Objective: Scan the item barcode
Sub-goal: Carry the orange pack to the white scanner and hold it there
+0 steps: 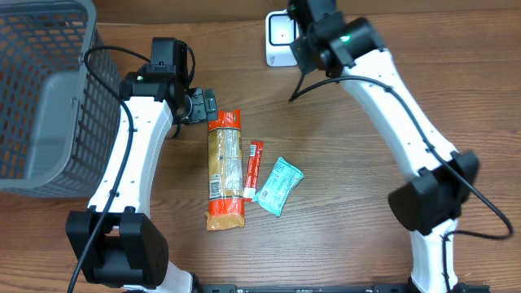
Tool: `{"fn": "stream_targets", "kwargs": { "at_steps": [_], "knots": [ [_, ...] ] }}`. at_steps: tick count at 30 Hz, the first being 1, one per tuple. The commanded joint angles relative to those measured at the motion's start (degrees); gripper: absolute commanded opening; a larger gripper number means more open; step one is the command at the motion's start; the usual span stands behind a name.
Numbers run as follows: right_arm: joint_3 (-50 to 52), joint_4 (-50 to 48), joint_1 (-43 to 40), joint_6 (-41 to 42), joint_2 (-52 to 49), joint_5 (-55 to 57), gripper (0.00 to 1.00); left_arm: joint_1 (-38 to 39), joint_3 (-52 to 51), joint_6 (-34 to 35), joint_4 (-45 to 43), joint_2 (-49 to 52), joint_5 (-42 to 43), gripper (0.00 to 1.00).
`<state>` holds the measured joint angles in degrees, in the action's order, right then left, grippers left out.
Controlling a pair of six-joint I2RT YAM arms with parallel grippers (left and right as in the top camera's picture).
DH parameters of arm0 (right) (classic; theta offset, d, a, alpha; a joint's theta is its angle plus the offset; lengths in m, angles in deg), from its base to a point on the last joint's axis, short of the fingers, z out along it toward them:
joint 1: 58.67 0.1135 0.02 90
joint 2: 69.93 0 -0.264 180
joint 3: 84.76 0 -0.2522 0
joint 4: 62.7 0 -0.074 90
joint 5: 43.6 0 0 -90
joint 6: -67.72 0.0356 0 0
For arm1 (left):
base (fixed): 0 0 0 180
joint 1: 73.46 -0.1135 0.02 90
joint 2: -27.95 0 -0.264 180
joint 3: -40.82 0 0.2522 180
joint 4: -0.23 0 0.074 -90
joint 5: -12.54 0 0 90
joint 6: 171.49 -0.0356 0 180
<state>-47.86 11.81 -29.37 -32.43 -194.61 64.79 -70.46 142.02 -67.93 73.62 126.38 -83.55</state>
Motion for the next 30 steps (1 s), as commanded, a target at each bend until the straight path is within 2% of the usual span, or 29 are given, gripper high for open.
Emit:
{"fn": "stream_targets", "kwargs": {
  "at_steps": [1,5,8,12,16,30],
  "knots": [
    [-1.1,-4.2,2.4,-12.5,-4.0,11.7,0.04,0.0,0.9,-0.3,0.0,-0.7,-0.4,1.0],
    [-1.1,-11.8,4.9,-21.3,-8.1,20.9,0.04,0.0,0.9,-0.3,0.0,-0.7,-0.4,1.0],
    [-1.1,-19.2,6.3,-26.5,-10.1,23.4,0.04,0.0,0.9,-0.3,0.0,-0.7,-0.4,1.0],
    [-1.1,-30.4,7.1,-30.5,-12.6,23.6,0.04,0.0,0.9,-0.3,0.0,-0.7,-0.4,1.0],
    [-1.1,-38.1,7.0,-30.9,-14.7,24.3,0.04,0.0,0.9,-0.3,0.0,-0.7,-0.4,1.0],
    [-1.1,-50.0,6.0,-41.2,-23.5,23.8,0.04,0.0,0.9,-0.3,0.0,-0.7,-0.4,1.0]
  ]
}}
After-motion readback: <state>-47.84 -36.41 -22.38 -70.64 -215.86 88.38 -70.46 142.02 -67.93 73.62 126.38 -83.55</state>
